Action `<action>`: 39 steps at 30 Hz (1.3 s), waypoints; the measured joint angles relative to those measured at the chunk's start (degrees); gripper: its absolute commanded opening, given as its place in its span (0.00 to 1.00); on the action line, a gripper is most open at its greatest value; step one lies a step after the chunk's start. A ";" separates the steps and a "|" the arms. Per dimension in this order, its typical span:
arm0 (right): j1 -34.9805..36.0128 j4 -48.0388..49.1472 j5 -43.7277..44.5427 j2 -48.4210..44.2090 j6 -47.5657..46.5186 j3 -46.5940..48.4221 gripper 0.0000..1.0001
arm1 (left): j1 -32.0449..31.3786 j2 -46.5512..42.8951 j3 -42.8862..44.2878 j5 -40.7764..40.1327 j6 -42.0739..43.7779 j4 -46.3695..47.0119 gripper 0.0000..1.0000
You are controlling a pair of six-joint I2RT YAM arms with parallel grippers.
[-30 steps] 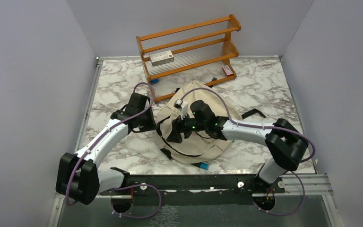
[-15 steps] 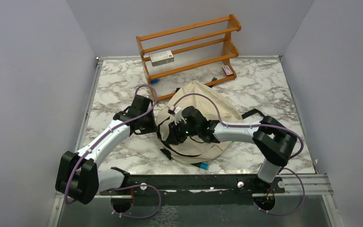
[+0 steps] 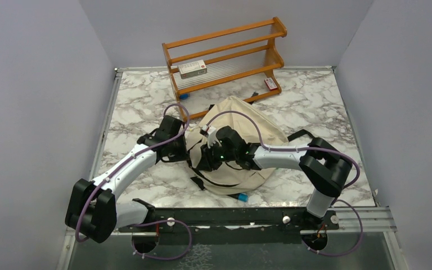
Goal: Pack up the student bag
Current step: Zip the student bag at the center of the board.
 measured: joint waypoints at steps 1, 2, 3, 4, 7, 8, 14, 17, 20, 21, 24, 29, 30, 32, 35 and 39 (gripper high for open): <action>0.00 0.00 0.00 0.02 0.02 0.00 0.24 | -0.04 -0.02 0.00 -0.15 0.00 -0.02 0.00; 0.00 0.00 0.00 0.02 0.02 0.00 0.24 | -0.13 -0.02 0.00 -0.39 0.00 -0.07 0.00; 0.00 0.02 0.00 0.02 0.02 0.00 0.24 | -0.20 -0.02 0.00 -0.68 0.00 -0.13 0.00; 0.00 0.00 -0.02 0.02 0.02 0.00 0.23 | -0.26 -0.02 0.00 -1.01 0.02 -0.24 0.00; 0.00 0.00 -0.02 0.02 0.02 0.00 0.24 | -0.28 -0.02 0.09 -2.16 0.07 -0.79 0.00; 0.00 0.00 -0.02 0.02 0.02 0.00 0.26 | -0.28 -0.04 0.22 -2.78 0.26 -1.11 0.00; 0.00 -0.04 0.26 -0.09 -0.02 0.00 0.56 | -0.28 -0.02 3.43 -6.51 1.36 -3.37 0.00; -0.11 -0.15 0.57 -0.87 -0.31 0.00 0.62 | -0.57 -0.02 5.18 -7.74 1.88 -3.61 0.00; -0.24 -0.46 0.55 -2.54 -0.94 0.00 0.66 | -0.59 -0.02 6.12 -8.55 2.12 -3.67 0.00; -0.24 -0.61 0.55 -3.13 -1.16 0.00 0.68 | -0.59 -0.02 6.29 -8.85 2.21 -3.69 0.00; -0.20 -1.68 0.55 -4.79 -2.16 0.00 0.71 | -0.61 -0.02 6.56 -9.29 2.23 -3.72 0.00; 0.48 -4.76 0.57 -5.68 -4.28 1.11 0.73 | -0.61 -0.02 7.10 -9.42 2.21 -3.85 0.00; 0.76 -5.25 0.59 -5.68 -4.74 1.38 0.73 | -0.61 -0.02 7.21 -9.49 2.21 -3.91 0.00; 1.53 -6.32 0.68 -5.68 -5.62 1.97 0.73 | -0.61 -0.02 7.76 -9.55 2.21 -4.24 0.00; 2.71 -7.34 1.49 -5.68 -6.78 2.29 0.64 | -0.61 0.00 8.61 -9.60 2.23 -4.39 0.00; 3.69 -8.28 2.93 -5.66 -8.26 2.29 0.42 | -0.61 0.09 9.14 -9.75 2.23 -4.59 0.00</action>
